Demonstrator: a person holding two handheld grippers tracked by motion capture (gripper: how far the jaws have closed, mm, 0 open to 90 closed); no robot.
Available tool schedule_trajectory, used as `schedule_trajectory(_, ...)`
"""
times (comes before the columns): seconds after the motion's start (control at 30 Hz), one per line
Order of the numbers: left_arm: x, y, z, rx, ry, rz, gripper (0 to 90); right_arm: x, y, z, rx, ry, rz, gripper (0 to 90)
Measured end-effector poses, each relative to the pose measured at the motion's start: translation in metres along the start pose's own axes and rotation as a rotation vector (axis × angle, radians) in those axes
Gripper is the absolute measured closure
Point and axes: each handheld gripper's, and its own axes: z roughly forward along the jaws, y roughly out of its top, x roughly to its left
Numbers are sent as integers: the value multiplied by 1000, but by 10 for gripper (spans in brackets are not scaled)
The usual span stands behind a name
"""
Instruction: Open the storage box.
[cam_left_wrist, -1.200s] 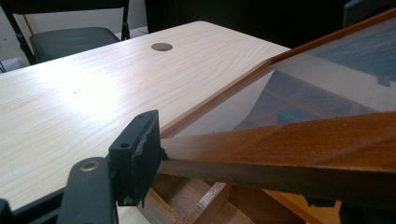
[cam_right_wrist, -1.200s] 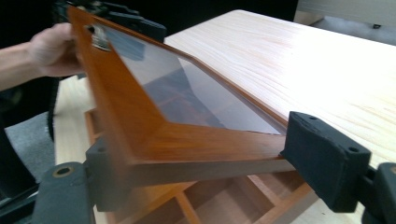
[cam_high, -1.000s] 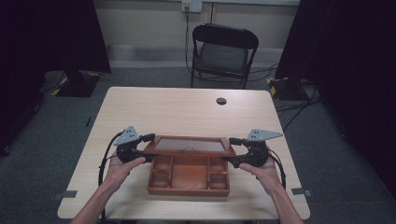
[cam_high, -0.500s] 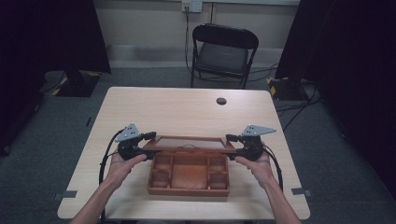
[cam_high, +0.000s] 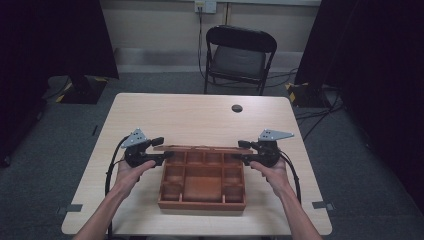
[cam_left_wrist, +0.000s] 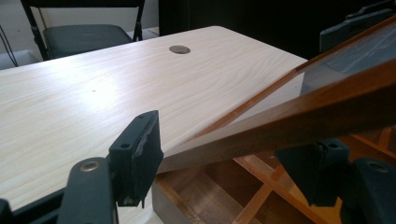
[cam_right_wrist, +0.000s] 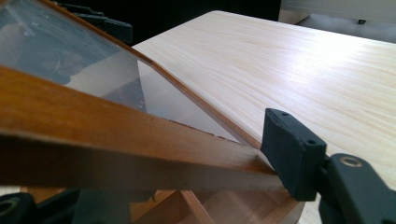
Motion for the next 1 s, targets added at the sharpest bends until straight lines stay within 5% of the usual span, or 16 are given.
schedule_trajectory(0.5, 6, -4, 15, 8, 41, 11, 303, -10, 9, 3, -54, -27, 31, 464)
schedule_trajectory(1.0, 16, -10, 29, 3, 62, -27, 475, -24, 6, 6, -83, -76, 70, 545)
